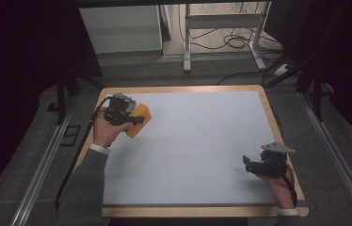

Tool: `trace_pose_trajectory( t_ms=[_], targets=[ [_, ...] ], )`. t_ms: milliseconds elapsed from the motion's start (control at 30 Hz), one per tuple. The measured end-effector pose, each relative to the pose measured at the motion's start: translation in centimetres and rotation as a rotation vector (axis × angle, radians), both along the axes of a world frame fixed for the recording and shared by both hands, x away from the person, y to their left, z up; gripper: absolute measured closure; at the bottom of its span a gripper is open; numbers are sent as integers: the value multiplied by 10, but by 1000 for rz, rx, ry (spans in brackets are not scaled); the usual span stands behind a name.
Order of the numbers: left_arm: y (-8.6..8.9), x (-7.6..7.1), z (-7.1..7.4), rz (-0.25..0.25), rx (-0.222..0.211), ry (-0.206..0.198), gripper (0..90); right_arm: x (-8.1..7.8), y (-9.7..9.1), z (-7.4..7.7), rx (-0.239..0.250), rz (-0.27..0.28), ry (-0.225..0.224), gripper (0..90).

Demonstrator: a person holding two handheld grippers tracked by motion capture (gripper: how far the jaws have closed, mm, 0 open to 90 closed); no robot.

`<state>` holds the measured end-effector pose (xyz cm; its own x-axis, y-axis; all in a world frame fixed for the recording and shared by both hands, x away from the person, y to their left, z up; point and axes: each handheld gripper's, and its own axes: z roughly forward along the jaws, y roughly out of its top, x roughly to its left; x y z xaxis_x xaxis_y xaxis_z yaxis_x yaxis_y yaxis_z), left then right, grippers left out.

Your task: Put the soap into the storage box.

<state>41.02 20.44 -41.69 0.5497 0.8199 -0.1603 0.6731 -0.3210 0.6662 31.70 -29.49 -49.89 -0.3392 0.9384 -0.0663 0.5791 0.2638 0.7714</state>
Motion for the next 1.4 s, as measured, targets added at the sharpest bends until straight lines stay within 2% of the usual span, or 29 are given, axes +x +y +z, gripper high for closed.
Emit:
trace_pose_trajectory(
  t_ms=[200, 467, 667, 1200, 1400],
  targets=[
    [6, 10, 0, 22, 4, 15, 612, 0, 0, 0, -3, 1, 3, 68],
    [11, 16, -1, 41, -5, 23, 612, 0, 0, -1, -4, -1, 6, 68],
    [15, 21, -2, 67, 13, 28, 612, 0, 0, -1, -4, -5, -2, 68],
    [37, 38, -3, 125, -18, 51, 612, 0, -1, -2, -7, -5, 6, 68],
    [46, 43, -2, 162, -24, 48, 612, 1, -1, -3, -9, -4, 8, 68]
  ],
)
